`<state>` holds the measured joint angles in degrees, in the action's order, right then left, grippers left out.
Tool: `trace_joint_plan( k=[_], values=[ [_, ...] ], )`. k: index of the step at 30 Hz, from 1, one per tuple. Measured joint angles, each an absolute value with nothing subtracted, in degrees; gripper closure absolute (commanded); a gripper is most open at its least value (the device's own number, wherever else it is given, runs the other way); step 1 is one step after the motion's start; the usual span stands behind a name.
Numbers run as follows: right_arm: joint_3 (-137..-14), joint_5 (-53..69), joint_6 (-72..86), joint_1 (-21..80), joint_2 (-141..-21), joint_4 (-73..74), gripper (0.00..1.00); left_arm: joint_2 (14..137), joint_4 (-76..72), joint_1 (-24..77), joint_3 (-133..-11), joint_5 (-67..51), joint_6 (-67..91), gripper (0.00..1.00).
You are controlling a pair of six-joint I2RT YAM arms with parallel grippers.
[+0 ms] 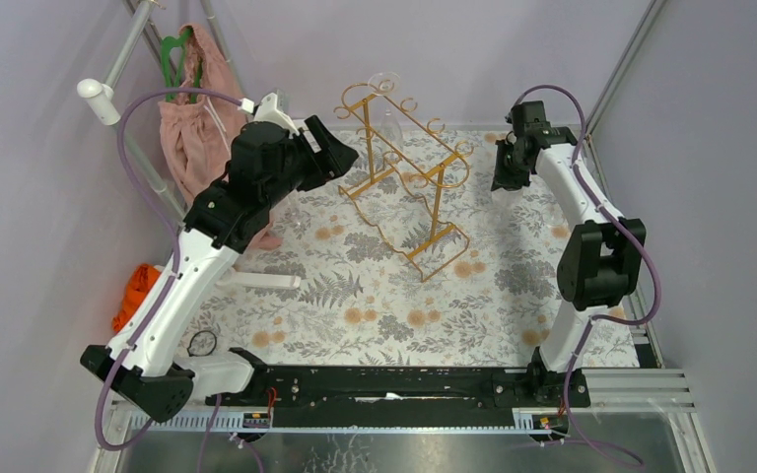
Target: Take the wine glass off the wine glass rack
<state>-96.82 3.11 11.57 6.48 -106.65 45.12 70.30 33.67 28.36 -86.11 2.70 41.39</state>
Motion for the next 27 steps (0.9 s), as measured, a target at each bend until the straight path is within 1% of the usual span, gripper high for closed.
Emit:
trace_joint_plan(
  k=[1,3,6,11,18,27],
  values=[
    [-96.5,3.1,11.6,6.5,-106.5,44.9,0.64,70.5,33.6,28.4,-86.1,2.6,41.4,0.22],
    [-95.1,3.1,11.5,6.4,-105.6,43.9,0.49,71.1,33.4,28.4,-86.1,2.3,41.4,0.22],
    [-93.6,2.9,11.3,6.4,-104.7,42.9,0.40,72.1,33.3,28.4,-86.6,1.9,41.4,0.22],
    [-92.1,2.7,11.4,6.4,-103.0,43.0,0.40,73.6,33.2,28.4,-88.8,1.2,41.4,0.22],
    [-92.1,3.2,11.4,6.4,-100.1,43.0,0.40,76.8,33.0,28.4,-95.5,-0.3,41.3,0.21],
    [-92.9,4.3,11.6,6.4,-94.0,43.3,0.40,84.6,33.0,28.4,-105.2,-1.1,40.5,0.21]
  ],
)
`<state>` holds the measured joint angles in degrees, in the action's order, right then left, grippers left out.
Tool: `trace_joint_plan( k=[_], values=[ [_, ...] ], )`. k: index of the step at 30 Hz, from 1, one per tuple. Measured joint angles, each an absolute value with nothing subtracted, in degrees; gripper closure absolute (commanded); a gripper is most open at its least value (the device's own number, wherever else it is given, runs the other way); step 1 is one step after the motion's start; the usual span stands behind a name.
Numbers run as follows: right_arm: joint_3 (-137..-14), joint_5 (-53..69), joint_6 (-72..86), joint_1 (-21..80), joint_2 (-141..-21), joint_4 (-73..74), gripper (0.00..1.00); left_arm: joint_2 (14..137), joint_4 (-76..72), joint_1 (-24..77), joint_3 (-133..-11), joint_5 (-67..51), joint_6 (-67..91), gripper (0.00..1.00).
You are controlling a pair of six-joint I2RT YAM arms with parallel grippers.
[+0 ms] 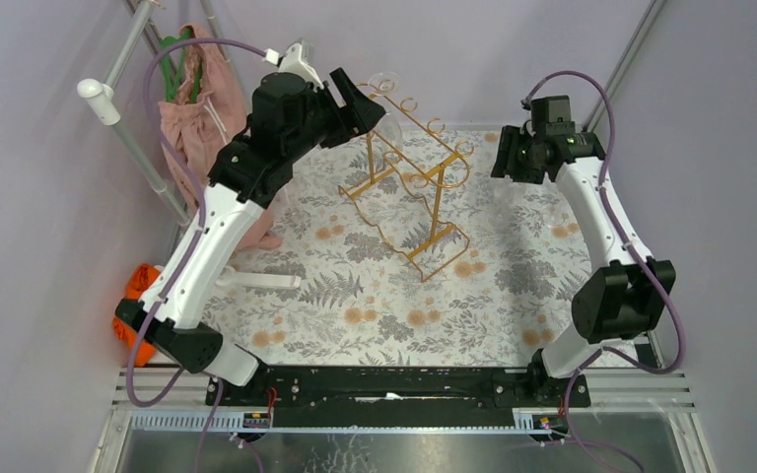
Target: Take the wine glass off the wine glass rack
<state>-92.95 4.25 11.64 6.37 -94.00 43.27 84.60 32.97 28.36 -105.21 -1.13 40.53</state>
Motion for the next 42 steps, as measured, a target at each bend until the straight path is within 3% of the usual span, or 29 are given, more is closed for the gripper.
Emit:
trace_joint_plan(
  k=[14,23,34,42],
  values=[
    [-90.7,4.2,13.8,6.4,-79.1,40.3,0.41,97.1,22.8,18.9,-108.4,-13.4,48.2,0.20],
    [-87.3,6.4,15.6,6.4,-71.9,34.4,0.43,109.1,21.7,18.3,-119.1,-16.8,51.2,0.20],
    [-84.3,15.8,20.0,6.4,-71.4,22.5,0.41,111.9,21.8,17.9,-121.1,-16.8,51.9,0.20],
    [-86.3,26.8,27.9,6.4,-77.8,8.7,0.41,110.0,21.7,17.9,-119.9,-17.2,52.0,0.20]
  ],
)
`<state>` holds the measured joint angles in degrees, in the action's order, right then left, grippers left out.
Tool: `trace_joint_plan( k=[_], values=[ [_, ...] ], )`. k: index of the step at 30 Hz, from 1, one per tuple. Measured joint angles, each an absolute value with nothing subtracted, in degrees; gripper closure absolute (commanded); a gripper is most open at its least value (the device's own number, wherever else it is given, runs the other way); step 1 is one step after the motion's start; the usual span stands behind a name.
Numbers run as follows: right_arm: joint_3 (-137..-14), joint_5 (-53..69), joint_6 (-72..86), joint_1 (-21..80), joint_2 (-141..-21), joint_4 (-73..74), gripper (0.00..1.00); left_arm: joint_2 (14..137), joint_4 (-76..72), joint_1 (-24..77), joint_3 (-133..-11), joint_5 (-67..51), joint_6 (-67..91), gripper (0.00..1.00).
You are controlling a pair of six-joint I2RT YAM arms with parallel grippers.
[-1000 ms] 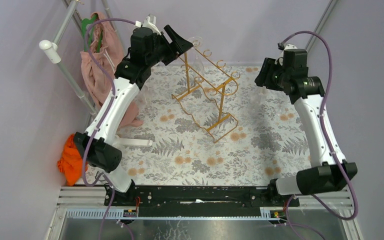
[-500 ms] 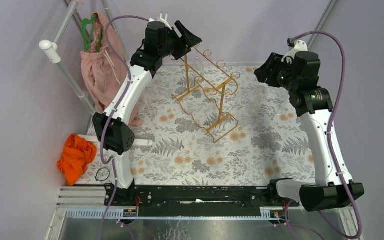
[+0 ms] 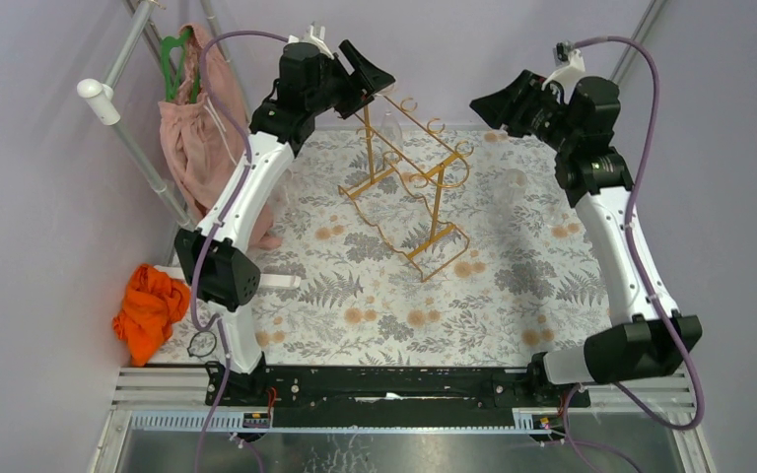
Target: Take the wine glass off the wine glass rack
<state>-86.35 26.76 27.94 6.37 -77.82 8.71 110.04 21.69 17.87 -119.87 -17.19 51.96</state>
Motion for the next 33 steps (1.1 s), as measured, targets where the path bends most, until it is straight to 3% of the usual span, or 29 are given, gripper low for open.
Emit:
trace_joint_plan(
  k=[9,23,33],
  values=[
    [-98.8,34.5,36.9,7.3,-94.5,-2.4,0.44,97.9,20.8,18.7,-108.3,-17.3,51.6,0.20],
    [-133.5,35.2,38.1,13.6,-122.5,4.5,0.48,75.5,20.2,25.5,-91.6,-9.6,48.1,0.20],
    [-135.5,35.2,39.2,14.2,-126.9,4.9,0.48,74.5,20.4,25.5,-88.0,-8.1,47.6,0.20]
  ],
)
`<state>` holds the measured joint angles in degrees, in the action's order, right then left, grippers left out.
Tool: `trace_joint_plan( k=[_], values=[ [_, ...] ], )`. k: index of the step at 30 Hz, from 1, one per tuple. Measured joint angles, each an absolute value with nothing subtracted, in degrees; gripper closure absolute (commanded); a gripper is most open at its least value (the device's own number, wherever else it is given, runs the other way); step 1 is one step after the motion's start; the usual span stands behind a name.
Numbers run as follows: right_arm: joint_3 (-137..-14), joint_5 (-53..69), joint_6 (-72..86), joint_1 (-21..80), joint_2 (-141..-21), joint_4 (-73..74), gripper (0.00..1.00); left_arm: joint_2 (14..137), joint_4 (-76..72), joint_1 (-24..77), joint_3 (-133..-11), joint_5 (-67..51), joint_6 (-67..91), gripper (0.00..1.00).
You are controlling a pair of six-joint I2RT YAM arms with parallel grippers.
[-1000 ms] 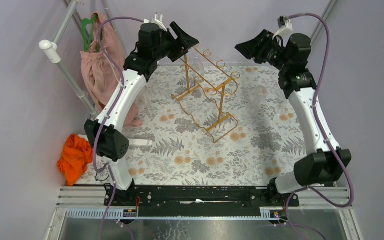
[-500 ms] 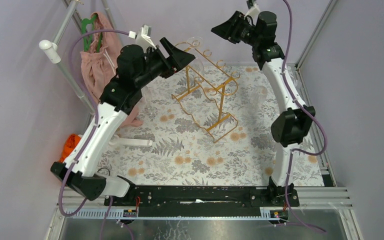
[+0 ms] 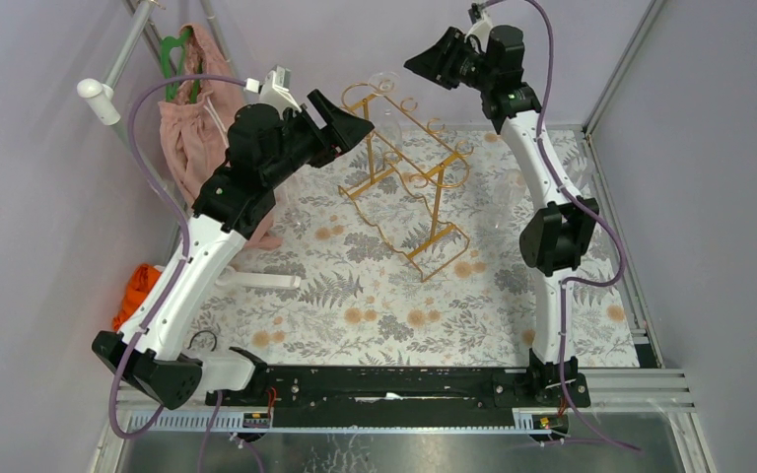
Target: Take the wine glass off the wine glass rack
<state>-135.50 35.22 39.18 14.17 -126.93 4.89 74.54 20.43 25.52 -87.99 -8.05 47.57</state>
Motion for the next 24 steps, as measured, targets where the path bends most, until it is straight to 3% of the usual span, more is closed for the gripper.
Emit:
trace_joint_plan(
  k=[11,24],
  values=[
    [-135.8,36.3,39.4,15.6,-129.0,4.9,0.51,74.5,20.4,25.5,-86.7,-7.4,47.1,0.20],
    [-134.3,37.8,38.8,17.3,-129.0,4.9,0.66,74.5,20.3,25.5,-85.4,-7.4,47.0,0.20]
  ],
)
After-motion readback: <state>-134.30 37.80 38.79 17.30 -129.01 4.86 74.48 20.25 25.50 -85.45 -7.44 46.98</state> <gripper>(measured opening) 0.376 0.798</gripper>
